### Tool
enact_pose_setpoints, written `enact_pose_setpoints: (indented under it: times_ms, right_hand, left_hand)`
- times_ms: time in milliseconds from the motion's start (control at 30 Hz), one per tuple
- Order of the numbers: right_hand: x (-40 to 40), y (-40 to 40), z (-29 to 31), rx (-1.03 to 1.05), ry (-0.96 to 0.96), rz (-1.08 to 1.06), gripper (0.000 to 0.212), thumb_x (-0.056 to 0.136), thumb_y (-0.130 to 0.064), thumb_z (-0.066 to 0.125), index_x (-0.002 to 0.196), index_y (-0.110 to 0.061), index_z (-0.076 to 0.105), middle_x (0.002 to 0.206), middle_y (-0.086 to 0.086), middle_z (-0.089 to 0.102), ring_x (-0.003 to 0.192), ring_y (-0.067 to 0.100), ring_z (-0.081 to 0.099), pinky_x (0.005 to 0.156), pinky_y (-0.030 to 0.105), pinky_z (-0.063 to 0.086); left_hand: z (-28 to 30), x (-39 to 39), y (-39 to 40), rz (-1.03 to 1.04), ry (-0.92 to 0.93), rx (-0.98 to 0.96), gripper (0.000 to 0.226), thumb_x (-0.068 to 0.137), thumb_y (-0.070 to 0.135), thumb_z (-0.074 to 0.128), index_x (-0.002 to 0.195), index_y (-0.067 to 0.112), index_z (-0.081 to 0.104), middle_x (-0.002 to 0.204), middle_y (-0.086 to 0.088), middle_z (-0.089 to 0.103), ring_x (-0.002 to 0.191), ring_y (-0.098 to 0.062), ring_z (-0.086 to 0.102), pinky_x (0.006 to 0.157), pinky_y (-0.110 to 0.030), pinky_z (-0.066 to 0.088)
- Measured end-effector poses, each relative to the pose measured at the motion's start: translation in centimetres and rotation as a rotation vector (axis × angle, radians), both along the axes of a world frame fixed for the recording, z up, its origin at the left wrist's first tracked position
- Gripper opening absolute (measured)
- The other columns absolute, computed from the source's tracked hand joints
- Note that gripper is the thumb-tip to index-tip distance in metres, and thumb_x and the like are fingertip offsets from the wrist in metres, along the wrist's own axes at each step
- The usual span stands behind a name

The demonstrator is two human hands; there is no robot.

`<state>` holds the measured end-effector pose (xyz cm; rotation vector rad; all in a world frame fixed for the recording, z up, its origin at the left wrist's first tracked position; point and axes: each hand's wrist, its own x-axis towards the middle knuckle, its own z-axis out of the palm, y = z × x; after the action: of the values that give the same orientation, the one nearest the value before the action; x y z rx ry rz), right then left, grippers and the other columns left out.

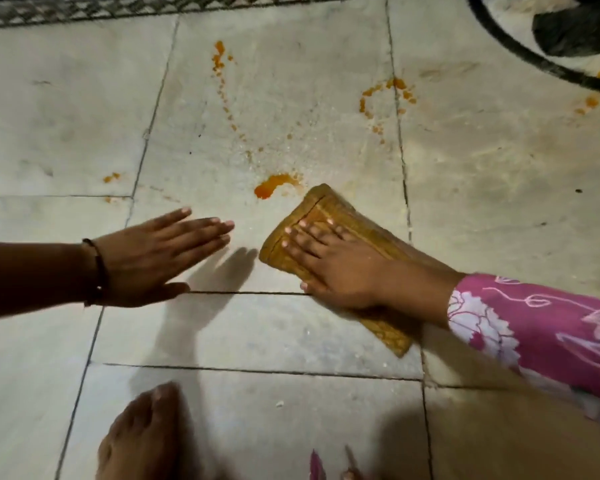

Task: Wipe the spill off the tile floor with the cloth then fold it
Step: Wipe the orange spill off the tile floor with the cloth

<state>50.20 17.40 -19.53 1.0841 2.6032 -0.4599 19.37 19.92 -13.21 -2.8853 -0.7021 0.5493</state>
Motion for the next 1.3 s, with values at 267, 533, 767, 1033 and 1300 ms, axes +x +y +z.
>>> enact_pose_setpoints:
  times_ms: [267,533,767,1033,1300]
  right_hand:
    - [1.1,3.7,2.7,0.020,-0.253,0.319,0.076,0.087,-0.067,0.009,0.151,-0.030,-0.010,0.160,0.002,-0.009,0.147,0.026,0.002,0.115,0.050,0.004]
    - [0.6,0.1,-0.1,0.150,-0.144,0.086,0.067,0.095,-0.060,0.024,0.153,-0.028,0.012,0.158,0.007,0.017,0.146,0.028,0.009,0.111,0.049,0.012]
    - [-6.0,2.3,-1.1,0.164,-0.024,0.115,0.059,0.098,-0.054,0.020,0.151,-0.030,0.013,0.159,0.004,0.014,0.147,0.023,0.010,0.116,0.049,0.008]
    - [-11.6,12.7,-2.6,0.294,-0.051,-0.437,0.062,0.093,-0.055,0.013,0.151,-0.036,0.001,0.161,-0.005,-0.001,0.148,0.019,-0.002,0.114,0.046,-0.010]
    - [-4.0,1.1,-1.6,0.211,-0.134,-0.774,0.063,0.094,-0.059,0.004,0.151,-0.034,-0.010,0.160,0.000,-0.013,0.146,0.020,-0.012,0.117,0.050,-0.001]
  left_hand:
    - [-1.9,-4.2,3.2,0.234,-0.074,-0.021,0.079,0.087,0.054,0.032,0.148,0.004,0.019,0.155,-0.016,0.019,0.144,-0.025,0.014,0.115,-0.039,0.005]
    - [-6.0,-0.2,8.3,0.347,-0.258,-0.034,0.106,0.074,0.082,0.005,0.146,0.007,-0.012,0.155,-0.015,-0.009,0.146,-0.029,-0.002,0.114,-0.051,-0.010]
    - [-8.2,0.8,5.8,0.528,-0.501,-0.137,0.115,0.073,0.087,0.007,0.148,-0.001,0.011,0.156,-0.020,0.011,0.145,-0.032,0.010,0.108,-0.067,-0.003]
    - [-8.9,-0.2,3.7,0.462,-0.464,-0.104,0.111,0.076,0.083,0.015,0.146,-0.004,0.018,0.154,-0.023,0.015,0.144,-0.035,0.008,0.108,-0.064,-0.010]
    - [-9.5,-0.2,3.4,0.567,-0.439,-0.158,0.110,0.078,0.083,0.015,0.148,-0.002,0.010,0.157,-0.018,0.004,0.146,-0.026,-0.003,0.111,-0.059,-0.012]
